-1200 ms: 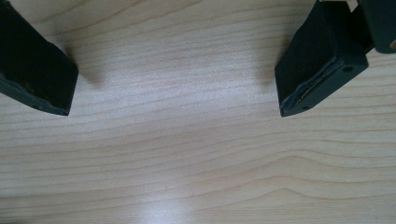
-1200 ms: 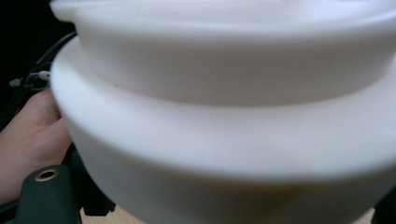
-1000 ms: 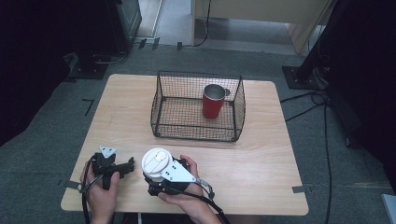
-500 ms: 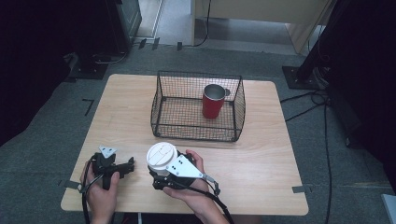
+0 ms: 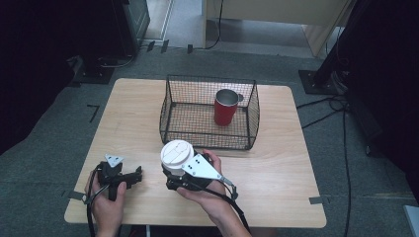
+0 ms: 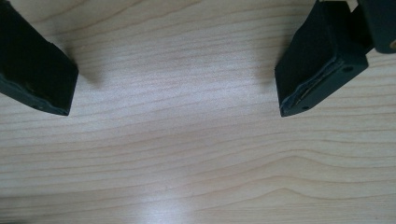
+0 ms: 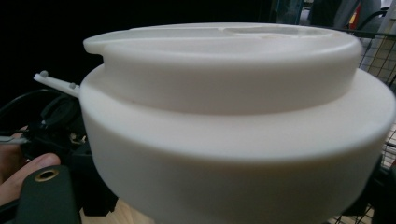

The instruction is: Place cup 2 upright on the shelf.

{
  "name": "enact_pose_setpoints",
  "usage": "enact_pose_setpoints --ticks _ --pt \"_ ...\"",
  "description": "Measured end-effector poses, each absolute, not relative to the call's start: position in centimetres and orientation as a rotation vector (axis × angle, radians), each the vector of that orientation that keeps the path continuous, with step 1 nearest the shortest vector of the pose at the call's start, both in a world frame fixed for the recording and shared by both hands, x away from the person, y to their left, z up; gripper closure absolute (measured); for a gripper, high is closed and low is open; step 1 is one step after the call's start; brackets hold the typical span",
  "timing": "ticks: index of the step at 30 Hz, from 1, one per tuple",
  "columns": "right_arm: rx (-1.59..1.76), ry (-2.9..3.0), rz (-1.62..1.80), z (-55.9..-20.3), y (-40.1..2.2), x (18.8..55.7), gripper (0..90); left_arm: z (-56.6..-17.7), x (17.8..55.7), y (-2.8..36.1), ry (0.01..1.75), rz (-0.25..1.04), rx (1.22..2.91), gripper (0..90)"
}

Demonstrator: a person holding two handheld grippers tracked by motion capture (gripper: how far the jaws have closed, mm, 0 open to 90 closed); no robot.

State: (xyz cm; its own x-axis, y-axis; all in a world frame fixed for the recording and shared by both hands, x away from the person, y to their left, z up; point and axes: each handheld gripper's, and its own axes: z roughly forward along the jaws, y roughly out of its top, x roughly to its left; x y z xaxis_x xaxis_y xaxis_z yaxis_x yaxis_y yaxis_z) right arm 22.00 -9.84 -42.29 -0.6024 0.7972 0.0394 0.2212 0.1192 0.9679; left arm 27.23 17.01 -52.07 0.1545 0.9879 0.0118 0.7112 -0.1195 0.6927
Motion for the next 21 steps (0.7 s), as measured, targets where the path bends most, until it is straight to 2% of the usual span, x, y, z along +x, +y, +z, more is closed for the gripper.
enact_pose_setpoints --ticks 21 --pt "1.003 1.758 1.495 -38.4 -11.1 25.2 16.3 -52.1 27.2 17.0 1.613 0.662 1.893 0.0"
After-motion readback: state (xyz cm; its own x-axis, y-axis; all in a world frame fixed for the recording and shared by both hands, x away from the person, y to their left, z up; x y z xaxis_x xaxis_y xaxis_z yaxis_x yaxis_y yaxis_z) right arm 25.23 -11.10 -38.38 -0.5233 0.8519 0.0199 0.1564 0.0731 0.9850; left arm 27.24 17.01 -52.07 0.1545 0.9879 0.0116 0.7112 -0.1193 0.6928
